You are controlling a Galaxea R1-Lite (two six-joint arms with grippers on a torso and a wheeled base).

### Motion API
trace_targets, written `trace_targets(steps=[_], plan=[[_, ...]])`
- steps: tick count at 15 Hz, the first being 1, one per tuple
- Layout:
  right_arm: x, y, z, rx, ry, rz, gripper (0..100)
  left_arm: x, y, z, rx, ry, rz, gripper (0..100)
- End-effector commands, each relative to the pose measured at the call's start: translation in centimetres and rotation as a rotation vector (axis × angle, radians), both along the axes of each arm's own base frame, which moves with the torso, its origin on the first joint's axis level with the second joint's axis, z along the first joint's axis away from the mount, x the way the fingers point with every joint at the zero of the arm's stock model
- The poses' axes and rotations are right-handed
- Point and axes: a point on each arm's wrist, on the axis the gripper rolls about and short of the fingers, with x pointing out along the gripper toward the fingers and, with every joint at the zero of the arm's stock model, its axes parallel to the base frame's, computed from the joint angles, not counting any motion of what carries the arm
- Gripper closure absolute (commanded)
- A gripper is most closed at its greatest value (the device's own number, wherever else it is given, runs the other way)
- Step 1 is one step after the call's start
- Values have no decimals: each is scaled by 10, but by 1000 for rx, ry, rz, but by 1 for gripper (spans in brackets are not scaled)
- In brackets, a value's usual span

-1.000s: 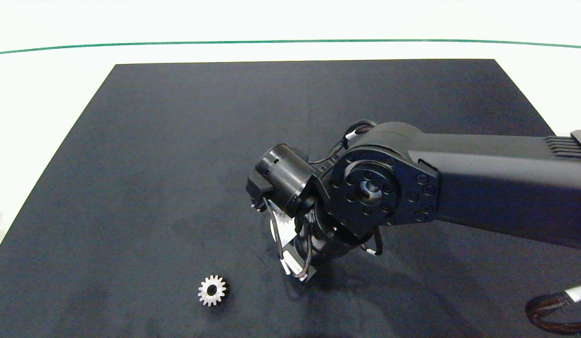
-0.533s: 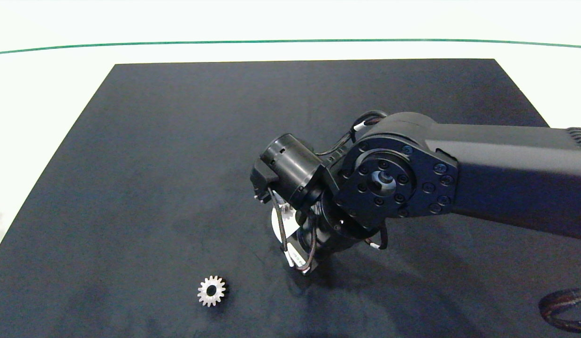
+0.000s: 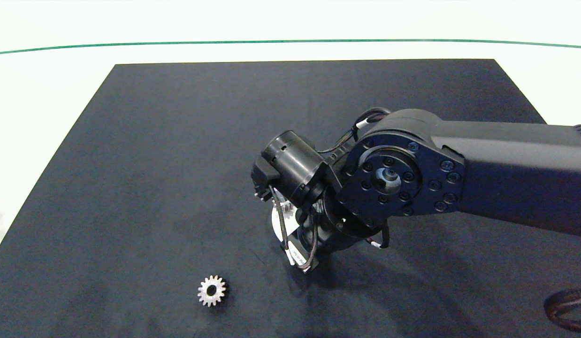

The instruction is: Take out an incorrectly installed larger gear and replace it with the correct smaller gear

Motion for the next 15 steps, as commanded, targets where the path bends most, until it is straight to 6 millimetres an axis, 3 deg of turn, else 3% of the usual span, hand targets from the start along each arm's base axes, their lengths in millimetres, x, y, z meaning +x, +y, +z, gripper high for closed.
trace_targets(steps=[1,7,15], plan=[[-7,-8,17,32,-25,1,100,0,0,-1,0,7,2,0],[-23,-29,40,50,-55,-5,100,0,0,-1,0,7,0,0],[-67,-100,42,13,-40,-36,100,0,0,-1,0,8,0,0]])
